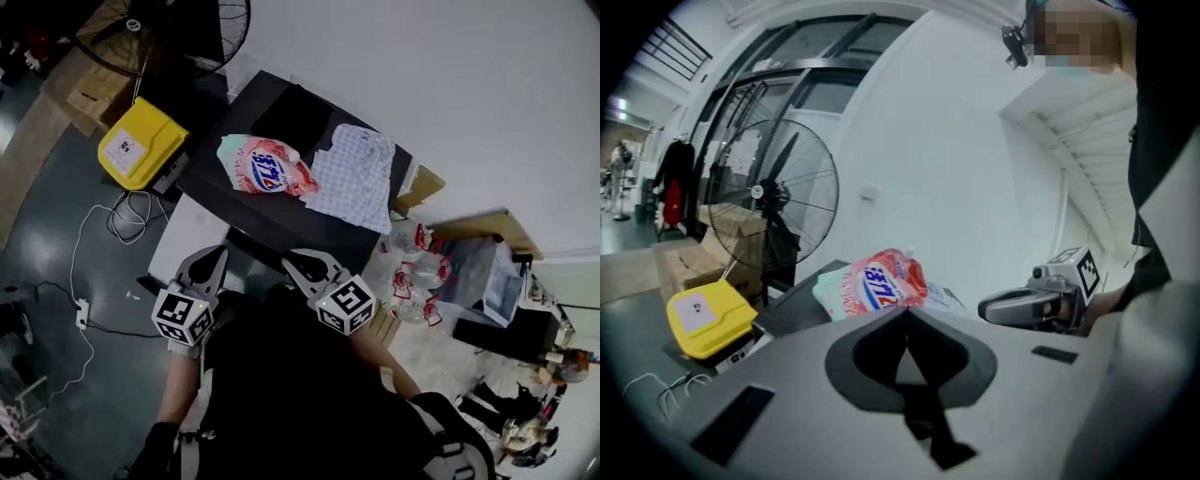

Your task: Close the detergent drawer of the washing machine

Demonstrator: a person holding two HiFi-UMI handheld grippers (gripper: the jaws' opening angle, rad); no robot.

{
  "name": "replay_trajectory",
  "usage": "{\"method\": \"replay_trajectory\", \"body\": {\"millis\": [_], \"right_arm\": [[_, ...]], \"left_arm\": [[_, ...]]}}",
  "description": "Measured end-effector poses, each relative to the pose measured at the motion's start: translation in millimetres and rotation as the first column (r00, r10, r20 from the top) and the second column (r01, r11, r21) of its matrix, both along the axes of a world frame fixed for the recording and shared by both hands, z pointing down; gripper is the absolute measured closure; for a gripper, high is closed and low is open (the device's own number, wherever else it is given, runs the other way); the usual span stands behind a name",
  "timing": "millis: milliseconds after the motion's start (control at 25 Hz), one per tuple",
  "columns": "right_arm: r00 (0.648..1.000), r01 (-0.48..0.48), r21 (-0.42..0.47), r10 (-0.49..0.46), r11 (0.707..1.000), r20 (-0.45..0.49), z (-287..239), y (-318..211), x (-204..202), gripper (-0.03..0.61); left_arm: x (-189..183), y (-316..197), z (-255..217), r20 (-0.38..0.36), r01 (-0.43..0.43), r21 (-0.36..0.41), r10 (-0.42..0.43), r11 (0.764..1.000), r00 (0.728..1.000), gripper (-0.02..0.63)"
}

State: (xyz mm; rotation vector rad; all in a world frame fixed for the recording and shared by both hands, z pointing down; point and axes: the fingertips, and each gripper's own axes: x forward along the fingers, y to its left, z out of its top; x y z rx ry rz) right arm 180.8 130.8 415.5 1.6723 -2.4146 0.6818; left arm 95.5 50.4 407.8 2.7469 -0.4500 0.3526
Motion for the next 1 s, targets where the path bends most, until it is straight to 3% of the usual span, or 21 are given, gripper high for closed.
{"method": "replay_trajectory", "body": {"millis": [200, 360, 680, 1000], "right_arm": [[0.989, 0.149, -0.031, -0.150, 0.988, -0.010, 3, -41, -64, 0.541], [0.960, 0.274, -0.068, -0.277, 0.959, -0.032, 15, -69, -119, 0.541], [0.868, 0.483, -0.158, -0.495, 0.861, -0.046, 48, -104, -223, 0.540], [0.780, 0.594, -0.286, -0.625, 0.752, -0.024, 99, -111, -295, 0.508]], "left_arm": [[-76, -31, 14, 0.010, 0.169, -0.031, -0.168, 0.985, 0.986, 0.601], [-138, -52, 31, 0.019, 0.294, -0.061, -0.293, 0.954, 0.956, 0.601], [-242, -71, 71, 0.026, 0.490, -0.184, -0.494, 0.852, 0.869, 0.600], [-298, -84, 115, 0.023, 0.577, -0.321, -0.602, 0.752, 0.798, 0.600]]}}
